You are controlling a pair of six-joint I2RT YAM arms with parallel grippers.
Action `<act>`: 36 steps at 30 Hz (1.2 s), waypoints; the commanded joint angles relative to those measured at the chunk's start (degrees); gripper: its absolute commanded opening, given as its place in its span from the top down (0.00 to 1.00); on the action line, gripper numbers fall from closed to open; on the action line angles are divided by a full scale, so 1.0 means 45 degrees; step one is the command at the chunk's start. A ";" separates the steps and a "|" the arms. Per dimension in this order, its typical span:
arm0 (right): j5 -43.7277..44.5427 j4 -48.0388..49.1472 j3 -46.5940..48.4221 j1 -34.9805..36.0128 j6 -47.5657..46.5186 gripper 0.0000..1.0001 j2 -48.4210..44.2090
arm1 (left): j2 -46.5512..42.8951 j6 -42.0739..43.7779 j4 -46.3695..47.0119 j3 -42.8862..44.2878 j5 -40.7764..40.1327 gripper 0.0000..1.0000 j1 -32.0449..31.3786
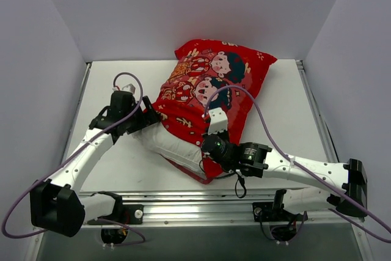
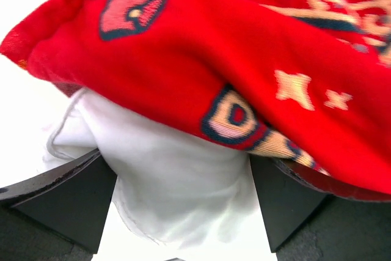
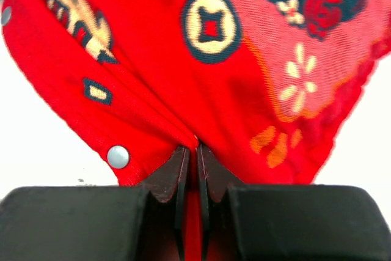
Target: Remove the pillowcase from the pillow
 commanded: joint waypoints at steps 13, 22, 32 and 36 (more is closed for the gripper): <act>-0.2968 0.4060 -0.0640 -0.1380 -0.1178 1.00 0.0831 | -0.5197 -0.1631 -0.1475 -0.1235 0.5265 0.06 0.0002; -0.4277 0.4939 -0.0425 -0.2143 -0.1179 1.00 0.1259 | -0.6806 -0.4502 -0.0170 -0.4633 0.4196 0.06 -0.1440; -0.5449 0.5740 -0.0112 -0.2163 -0.1120 1.00 0.2139 | -0.4404 -0.6495 0.5100 -0.5767 0.2143 0.06 -0.4430; -0.5801 0.6013 -0.0131 -0.2163 -0.1022 1.00 0.2276 | -0.3974 -0.6574 0.5690 -0.5905 0.1343 0.06 -0.4880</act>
